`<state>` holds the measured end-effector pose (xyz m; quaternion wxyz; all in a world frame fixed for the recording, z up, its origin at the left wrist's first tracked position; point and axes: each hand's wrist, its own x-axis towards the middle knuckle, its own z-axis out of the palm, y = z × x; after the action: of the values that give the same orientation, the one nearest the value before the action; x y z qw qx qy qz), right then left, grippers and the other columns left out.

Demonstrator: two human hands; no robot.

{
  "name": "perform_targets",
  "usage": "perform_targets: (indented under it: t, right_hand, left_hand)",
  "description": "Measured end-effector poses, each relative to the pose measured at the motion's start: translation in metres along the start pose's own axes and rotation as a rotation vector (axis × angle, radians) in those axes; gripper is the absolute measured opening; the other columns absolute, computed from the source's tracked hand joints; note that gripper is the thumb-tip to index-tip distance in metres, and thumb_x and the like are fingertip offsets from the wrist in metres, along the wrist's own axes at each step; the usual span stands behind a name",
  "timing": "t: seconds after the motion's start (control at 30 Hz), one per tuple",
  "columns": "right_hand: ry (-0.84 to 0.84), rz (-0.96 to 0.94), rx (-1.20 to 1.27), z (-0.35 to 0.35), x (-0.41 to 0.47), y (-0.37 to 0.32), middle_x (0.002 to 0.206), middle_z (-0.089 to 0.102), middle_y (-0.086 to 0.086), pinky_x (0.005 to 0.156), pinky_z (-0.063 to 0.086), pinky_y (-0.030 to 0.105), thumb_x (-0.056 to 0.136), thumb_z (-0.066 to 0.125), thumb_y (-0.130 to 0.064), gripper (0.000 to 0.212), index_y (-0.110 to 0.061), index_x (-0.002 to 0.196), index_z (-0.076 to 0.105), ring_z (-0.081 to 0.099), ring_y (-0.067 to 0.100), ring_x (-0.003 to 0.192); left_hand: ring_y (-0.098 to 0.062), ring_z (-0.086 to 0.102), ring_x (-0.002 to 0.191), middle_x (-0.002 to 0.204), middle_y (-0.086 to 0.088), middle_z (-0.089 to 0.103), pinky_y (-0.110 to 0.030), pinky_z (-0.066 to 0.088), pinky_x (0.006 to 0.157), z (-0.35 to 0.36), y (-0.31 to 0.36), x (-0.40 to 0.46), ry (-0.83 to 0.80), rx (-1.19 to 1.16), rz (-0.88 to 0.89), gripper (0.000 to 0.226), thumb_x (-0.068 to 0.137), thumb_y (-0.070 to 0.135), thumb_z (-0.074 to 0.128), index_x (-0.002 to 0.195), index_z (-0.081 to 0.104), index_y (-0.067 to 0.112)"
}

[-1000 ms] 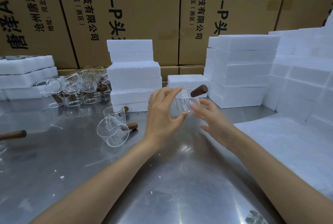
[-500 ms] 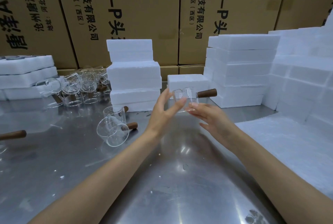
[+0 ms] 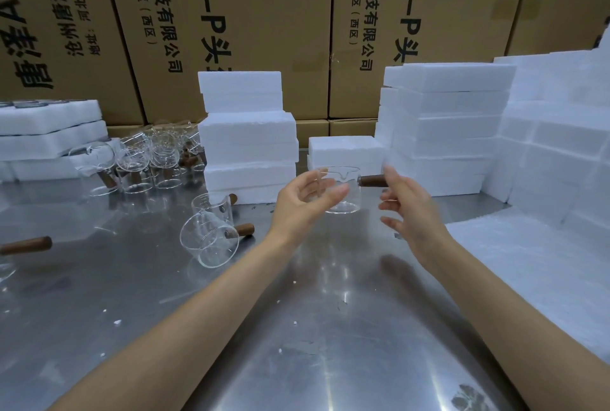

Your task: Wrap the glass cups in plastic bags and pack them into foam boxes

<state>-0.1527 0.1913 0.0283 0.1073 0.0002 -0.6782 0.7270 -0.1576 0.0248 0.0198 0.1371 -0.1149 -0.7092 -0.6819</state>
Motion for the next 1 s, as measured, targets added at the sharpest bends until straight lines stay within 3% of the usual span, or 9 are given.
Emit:
perform_targets:
  t: [0.17,0.23,0.33,0.43,0.57,0.83,1.0]
  right_hand:
    - [0.123,-0.140,-0.155,-0.004,0.006,0.009,0.076,0.057,-0.005,0.070,0.045,0.025,0.097,0.048,-0.032,0.021,-0.014,0.103,0.056,0.052,0.007,0.071]
    - [0.152,-0.157,-0.269,-0.005,0.009,0.013,0.078,0.058,-0.006,0.075,0.045,0.030,0.098,0.045,-0.031,0.021,-0.013,0.105,0.054,0.051,0.005,0.072]
    - [0.157,-0.094,-0.494,-0.006,0.013,0.019,0.090,0.063,-0.001,0.090,0.047,0.045,0.099,0.039,-0.032,0.017,-0.017,0.101,0.049,0.056,0.017,0.087]
    - [0.159,-0.049,-0.721,-0.006,0.013,0.023,0.108,0.065,0.004,0.088,0.044,0.040,0.100,0.035,-0.034,0.018,-0.019,0.102,0.045,0.057,0.029,0.101]
    - [0.141,-0.016,-0.818,-0.008,0.015,0.026,0.106,0.066,0.006,0.086,0.041,0.037,0.100,0.034,-0.033,0.018,-0.019,0.098,0.046,0.057,0.027,0.101]
    - [0.120,0.008,-0.989,-0.007,0.013,0.028,0.104,0.066,0.007,0.086,0.044,0.036,0.100,0.031,-0.034,0.029,-0.014,0.106,0.051,0.059,0.029,0.098]
    - [0.301,-0.139,-1.257,-0.018,0.005,0.013,0.106,0.061,0.011,0.077,0.038,0.036,0.091,0.040,-0.018,0.021,-0.009,0.108,0.050,0.048,0.032,0.105]
  left_hand:
    - [0.004,0.059,0.106,0.110,0.012,0.066,-0.011,0.048,0.083,0.003,-0.004,0.000,-0.035,0.126,0.039,0.057,0.074,0.030,0.080,0.125,0.057,0.020]
    - [0.003,0.059,0.108,0.108,0.013,0.066,-0.012,0.045,0.086,0.004,-0.011,0.000,-0.054,0.170,0.033,0.059,0.071,0.030,0.083,0.123,0.056,0.020]
    - [-0.002,0.059,0.111,0.110,0.010,0.066,-0.008,0.043,0.082,0.006,-0.023,0.002,-0.086,0.199,0.000,0.057,0.069,0.025,0.085,0.117,0.055,0.021]
    - [-0.004,0.057,0.113,0.114,0.008,0.064,-0.011,0.040,0.085,0.004,-0.029,0.003,-0.119,0.259,-0.014,0.057,0.069,0.027,0.085,0.115,0.053,0.023]
    - [-0.004,0.055,0.114,0.116,0.008,0.064,-0.023,0.041,0.097,0.005,-0.033,0.002,-0.147,0.302,-0.031,0.056,0.071,0.028,0.083,0.117,0.052,0.022]
    - [-0.001,0.053,0.114,0.119,0.007,0.062,-0.014,0.038,0.087,0.004,-0.038,0.000,-0.182,0.322,-0.045,0.055,0.074,0.028,0.081,0.119,0.049,0.024]
    - [-0.001,0.044,0.117,0.131,0.014,0.049,-0.018,0.032,0.090,0.004,-0.032,-0.004,-0.188,0.269,-0.081,0.090,0.060,0.061,0.074,0.137,0.041,0.027]
